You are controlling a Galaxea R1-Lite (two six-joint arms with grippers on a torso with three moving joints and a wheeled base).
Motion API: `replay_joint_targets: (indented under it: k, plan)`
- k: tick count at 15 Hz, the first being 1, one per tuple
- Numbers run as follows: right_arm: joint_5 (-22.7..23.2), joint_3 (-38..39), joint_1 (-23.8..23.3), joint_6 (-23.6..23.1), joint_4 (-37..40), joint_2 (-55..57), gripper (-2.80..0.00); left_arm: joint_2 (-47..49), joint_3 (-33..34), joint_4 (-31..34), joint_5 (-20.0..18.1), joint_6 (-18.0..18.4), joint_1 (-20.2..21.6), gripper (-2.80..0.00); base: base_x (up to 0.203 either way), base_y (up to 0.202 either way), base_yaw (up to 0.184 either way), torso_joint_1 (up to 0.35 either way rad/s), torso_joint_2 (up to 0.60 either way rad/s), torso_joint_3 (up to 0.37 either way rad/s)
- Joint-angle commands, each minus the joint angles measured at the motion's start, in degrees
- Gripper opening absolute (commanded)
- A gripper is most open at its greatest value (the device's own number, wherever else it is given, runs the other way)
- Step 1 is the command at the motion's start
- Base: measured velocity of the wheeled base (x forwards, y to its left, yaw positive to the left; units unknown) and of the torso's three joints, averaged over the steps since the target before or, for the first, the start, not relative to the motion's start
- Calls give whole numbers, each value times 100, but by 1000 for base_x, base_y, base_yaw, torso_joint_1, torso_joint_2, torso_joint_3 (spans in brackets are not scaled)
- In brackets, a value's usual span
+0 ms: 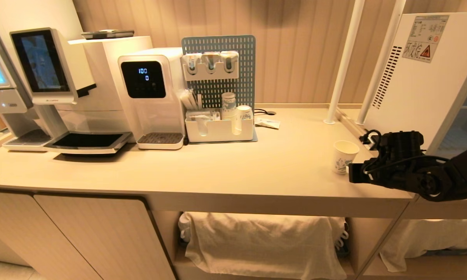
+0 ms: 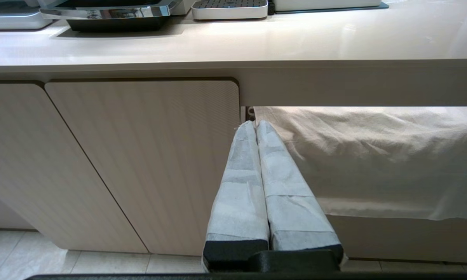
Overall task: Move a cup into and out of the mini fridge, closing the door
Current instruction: Put the paper cup in the freezer
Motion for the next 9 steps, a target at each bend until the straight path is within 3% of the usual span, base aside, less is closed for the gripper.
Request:
replay_joint_targets:
  k: [1, 2, 3, 9]
  plan:
    - [-76, -56, -2, -1, -26, 6, -280, 7, 0, 0, 0, 2, -3, -280, 0, 0, 0, 0, 0, 0]
    - [-118, -56, -2, -1, -35, -16, -280, 7, 0, 0, 0, 2, 4, -280, 0, 0, 0, 0, 0, 0]
    - [-140, -74, -7, -1, -84, -46, 0, 7, 0, 0, 0, 2, -5, -280, 0, 0, 0, 0, 0, 0]
    - [-140, -64, -2, -1, -149, -31, 0, 7, 0, 0, 0, 2, -4, -280, 0, 0, 0, 0, 0, 0]
